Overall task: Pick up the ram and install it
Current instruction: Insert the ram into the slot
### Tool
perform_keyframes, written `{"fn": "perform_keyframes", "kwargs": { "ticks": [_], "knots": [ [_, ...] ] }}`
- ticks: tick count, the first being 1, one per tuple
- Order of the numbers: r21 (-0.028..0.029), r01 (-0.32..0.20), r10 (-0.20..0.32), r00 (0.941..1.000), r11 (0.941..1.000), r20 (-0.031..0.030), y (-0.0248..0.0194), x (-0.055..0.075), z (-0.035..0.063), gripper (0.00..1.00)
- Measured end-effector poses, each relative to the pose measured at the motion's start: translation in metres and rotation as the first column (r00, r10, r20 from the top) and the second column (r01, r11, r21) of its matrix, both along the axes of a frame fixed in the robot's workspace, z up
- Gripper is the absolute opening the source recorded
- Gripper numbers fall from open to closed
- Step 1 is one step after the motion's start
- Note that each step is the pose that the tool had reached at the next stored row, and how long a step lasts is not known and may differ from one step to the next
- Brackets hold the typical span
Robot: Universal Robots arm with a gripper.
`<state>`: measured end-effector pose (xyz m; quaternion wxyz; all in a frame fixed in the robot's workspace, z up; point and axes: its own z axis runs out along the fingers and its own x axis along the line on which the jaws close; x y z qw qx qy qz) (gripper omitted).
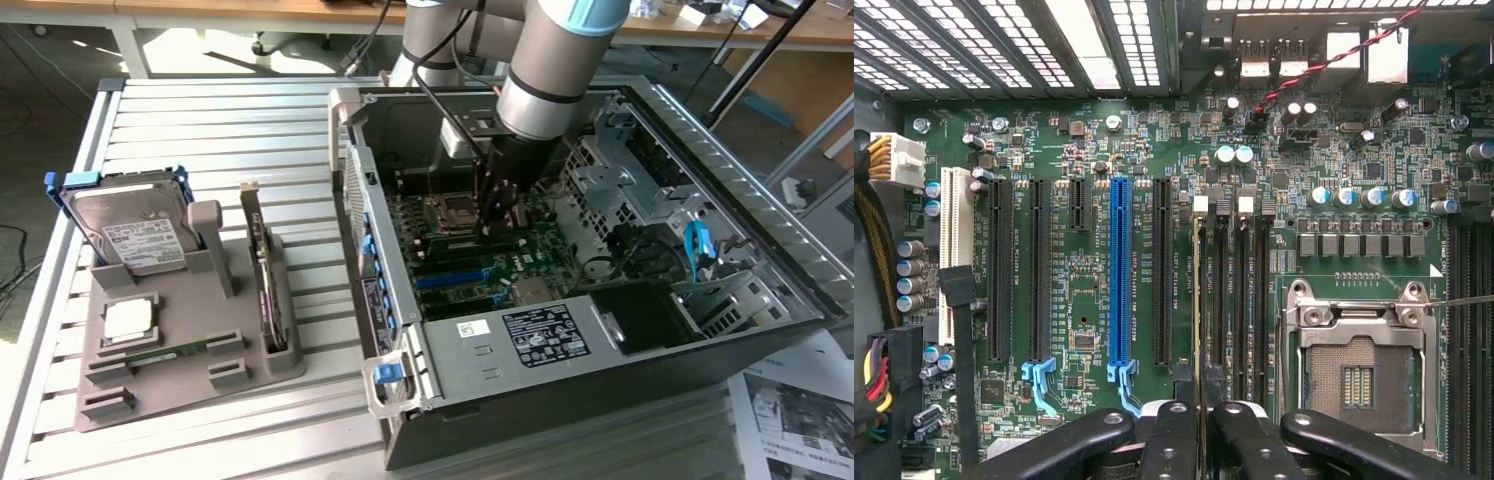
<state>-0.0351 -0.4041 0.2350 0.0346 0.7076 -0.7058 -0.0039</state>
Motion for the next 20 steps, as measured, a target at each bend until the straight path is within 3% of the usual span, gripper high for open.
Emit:
{"fn": "perform_keyframes", "kwargs": {
  "ticks": [20],
  "knots": [
    [0.0009, 0.000, 0.000, 1.0000, 1.0000, 0.0000, 0.0004, -0.0004, -0.0026, 0.13]
  ]
}}
